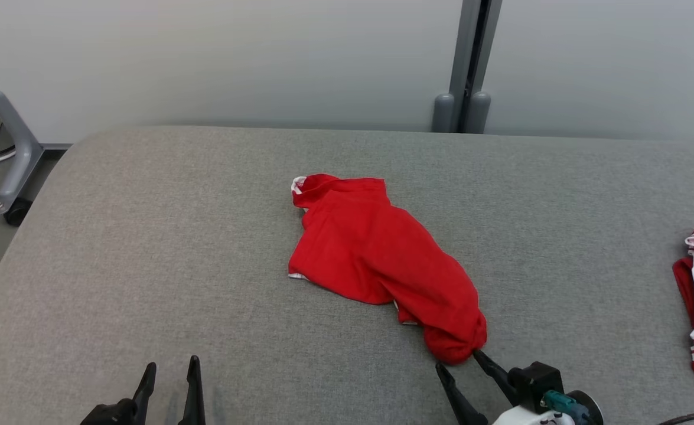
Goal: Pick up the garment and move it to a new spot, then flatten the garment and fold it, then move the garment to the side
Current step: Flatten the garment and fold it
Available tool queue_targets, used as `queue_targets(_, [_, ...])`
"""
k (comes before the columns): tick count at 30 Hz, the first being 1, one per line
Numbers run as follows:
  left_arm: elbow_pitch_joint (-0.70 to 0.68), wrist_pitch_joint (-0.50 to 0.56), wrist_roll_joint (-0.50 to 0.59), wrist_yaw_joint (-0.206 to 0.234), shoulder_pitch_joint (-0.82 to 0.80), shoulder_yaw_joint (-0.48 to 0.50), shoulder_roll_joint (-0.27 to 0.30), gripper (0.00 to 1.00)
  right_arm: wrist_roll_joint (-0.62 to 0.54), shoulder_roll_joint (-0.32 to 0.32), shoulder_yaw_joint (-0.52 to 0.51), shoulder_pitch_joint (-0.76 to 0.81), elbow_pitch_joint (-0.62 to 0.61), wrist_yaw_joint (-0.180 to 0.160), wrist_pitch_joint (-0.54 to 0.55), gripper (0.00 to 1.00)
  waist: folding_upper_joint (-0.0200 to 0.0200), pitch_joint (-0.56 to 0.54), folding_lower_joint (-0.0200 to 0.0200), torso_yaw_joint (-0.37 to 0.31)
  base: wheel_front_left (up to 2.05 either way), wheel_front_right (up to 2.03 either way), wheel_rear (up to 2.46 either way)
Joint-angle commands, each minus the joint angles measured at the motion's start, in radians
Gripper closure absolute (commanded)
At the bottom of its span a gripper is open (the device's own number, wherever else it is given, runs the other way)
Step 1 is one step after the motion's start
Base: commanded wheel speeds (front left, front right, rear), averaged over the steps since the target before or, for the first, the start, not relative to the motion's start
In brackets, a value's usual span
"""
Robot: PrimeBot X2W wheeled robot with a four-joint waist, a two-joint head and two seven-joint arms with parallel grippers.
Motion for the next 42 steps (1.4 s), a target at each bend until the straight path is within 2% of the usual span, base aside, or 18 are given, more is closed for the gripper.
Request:
queue_targets(1, [0.0,-0.002,-0.008,0.004,-0.018,0.002,0.004,0.0,-0.004,-0.007,-0.009,-0.02,0.01,0.0,-0.005,0.0,0.0,0.015,0.0,0.025,0.0,0.0,0.0])
queue_targets(3, [-0.003,-0.002,-0.009,0.006,-0.02,0.005,0.004,0.0,-0.012,-0.007,-0.021,-0.031,0.02,0.0,-0.005,0.06,0.0,0.022,0.0,0.033,0.0,0.0,0.0])
queue_targets(6, [-0.001,-0.002,-0.018,0.003,-0.024,0.009,0.004,0.0,-0.024,-0.007,-0.028,-0.048,0.037,0.0,-0.005,0.4,0.0,0.031,0.0,0.043,0.0,0.0,0.0])
queue_targets(7, [0.0,-0.002,-0.021,0.004,-0.026,0.01,0.004,0.0,-0.028,-0.007,-0.028,-0.052,0.047,0.0,-0.005,0.73,0.0,0.033,0.0,0.046,0.0,0.0,0.0])
queue_targets(8, [0.001,-0.002,-0.022,0.003,-0.028,0.01,0.004,0.0,-0.027,-0.007,-0.029,-0.059,0.052,0.0,-0.005,1.0,0.0,0.035,0.0,0.048,0.0,0.0,0.0])
queue_targets(14, [0.007,-0.002,-0.028,0.001,-0.03,0.008,0.004,0.0,0.001,-0.007,-0.026,-0.084,0.027,0.0,-0.005,1.0,0.0,0.037,0.0,0.054,0.0,0.0,0.0])
queue_targets(19, [0.021,-0.002,-0.035,-0.007,-0.021,0.0,0.004,0.0,0.036,-0.007,-0.01,-0.096,-0.044,0.0,-0.005,1.0,0.0,0.021,0.0,0.052,0.0,0.0,0.0])
queue_targets(25, [0.03,-0.002,-0.038,-0.014,-0.017,-0.017,0.004,0.0,0.147,-0.006,0.136,-0.166,-0.202,0.0,-0.005,1.0,0.0,0.0,0.0,0.049,0.0,0.0,0.0])
queue_targets(29, [0.037,-0.002,-0.04,-0.015,-0.023,-0.031,0.004,0.0,0.284,-0.007,0.197,-0.278,-0.332,0.0,-0.005,1.0,0.0,-0.005,0.0,0.047,0.0,0.0,0.0])
queue_targets(32, [0.045,-0.002,-0.043,-0.016,-0.026,-0.051,0.004,0.0,0.362,-0.008,0.167,-0.352,-0.398,0.0,-0.005,1.0,0.0,-0.004,0.0,0.051,0.0,0.0,0.0])
queue_targets(35, [0.05,-0.002,-0.049,-0.017,-0.028,-0.067,0.004,0.0,0.369,-0.007,0.107,-0.403,-0.391,0.0,-0.004,1.0,0.0,0.006,0.0,0.06,0.0,0.0,0.0])
queue_targets(39, [0.054,-0.002,-0.056,-0.01,-0.042,-0.081,0.004,0.0,0.271,-0.008,0.003,-0.434,-0.278,0.0,-0.003,1.0,0.0,0.034,0.0,0.072,0.0,0.0,0.0])
queue_targets(42, [0.057,-0.002,-0.058,-0.013,-0.061,-0.093,0.004,0.0,0.162,-0.026,-0.111,-0.437,-0.126,0.0,-0.002,1.0,0.0,0.063,0.0,0.081,0.0,0.0,0.0])
